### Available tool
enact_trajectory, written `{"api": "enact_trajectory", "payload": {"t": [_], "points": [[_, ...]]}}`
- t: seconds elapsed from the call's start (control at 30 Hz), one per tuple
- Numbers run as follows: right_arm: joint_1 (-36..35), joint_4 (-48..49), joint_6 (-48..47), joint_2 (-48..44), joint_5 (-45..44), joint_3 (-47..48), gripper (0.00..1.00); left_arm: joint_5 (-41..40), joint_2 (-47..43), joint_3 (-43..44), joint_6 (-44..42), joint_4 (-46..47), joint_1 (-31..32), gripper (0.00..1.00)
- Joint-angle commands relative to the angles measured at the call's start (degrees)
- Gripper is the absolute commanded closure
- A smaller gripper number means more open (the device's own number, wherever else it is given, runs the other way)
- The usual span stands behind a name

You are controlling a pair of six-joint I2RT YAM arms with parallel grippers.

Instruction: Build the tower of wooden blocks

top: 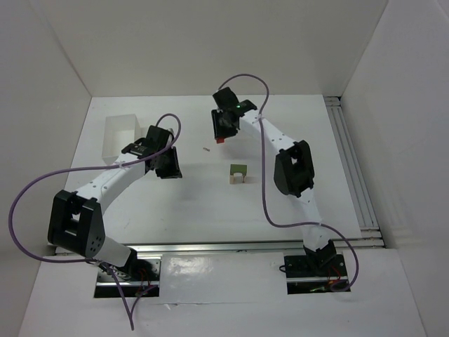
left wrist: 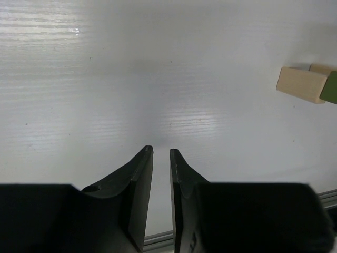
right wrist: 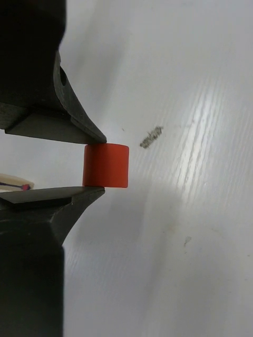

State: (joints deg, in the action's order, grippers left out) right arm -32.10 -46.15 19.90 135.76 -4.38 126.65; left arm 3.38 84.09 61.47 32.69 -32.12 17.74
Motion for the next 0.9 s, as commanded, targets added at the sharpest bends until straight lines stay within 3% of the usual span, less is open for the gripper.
{"api": "enact_trajectory", "payload": {"t": [0.0, 0.5, 0.73, 0.87], "points": [[1.07, 3.09, -10.14, -9.98, 10.34, 0.01, 0.78, 1.28, -2.00, -0.92, -1.49, 1.44, -0.33, 0.68], [5.72, 1.94, -13.84, -35.64, 8.78, -23.52, 0.78, 2.42, -3.06, -1.44, -1.49, 1.44, -0.33, 0.68], [8.89, 7.65, -12.78, -49.79, 11.23, -38.73, 0.78, 2.95, -2.54, -1.44, -2.01, 1.97, -0.33, 0.68], [11.87, 8.18, -12.17, -53.41, 10.71, -41.48, 0.78, 2.95, -2.53, -1.44, -2.01, 1.97, -0.33, 0.68]]}}
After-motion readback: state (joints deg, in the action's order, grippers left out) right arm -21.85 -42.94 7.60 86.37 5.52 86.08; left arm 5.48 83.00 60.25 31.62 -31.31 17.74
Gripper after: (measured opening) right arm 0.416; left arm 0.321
